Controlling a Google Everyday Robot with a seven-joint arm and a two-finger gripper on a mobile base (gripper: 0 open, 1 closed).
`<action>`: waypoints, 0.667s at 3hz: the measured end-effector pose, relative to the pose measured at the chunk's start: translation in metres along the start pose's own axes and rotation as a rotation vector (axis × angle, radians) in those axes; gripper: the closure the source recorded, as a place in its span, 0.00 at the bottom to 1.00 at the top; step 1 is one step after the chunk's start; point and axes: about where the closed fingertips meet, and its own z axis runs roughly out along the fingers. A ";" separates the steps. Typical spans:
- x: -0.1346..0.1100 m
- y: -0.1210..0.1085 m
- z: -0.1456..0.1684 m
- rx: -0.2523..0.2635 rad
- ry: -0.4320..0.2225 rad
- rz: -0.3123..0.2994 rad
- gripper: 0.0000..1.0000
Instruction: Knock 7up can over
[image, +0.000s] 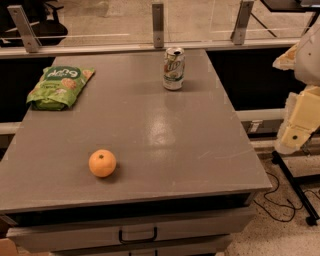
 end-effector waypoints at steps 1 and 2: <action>0.000 0.000 0.000 0.000 0.000 0.000 0.00; -0.002 -0.003 0.000 0.006 -0.018 0.004 0.00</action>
Offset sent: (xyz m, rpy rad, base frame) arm 0.0060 0.0012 -0.0030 0.0371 0.0010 0.0009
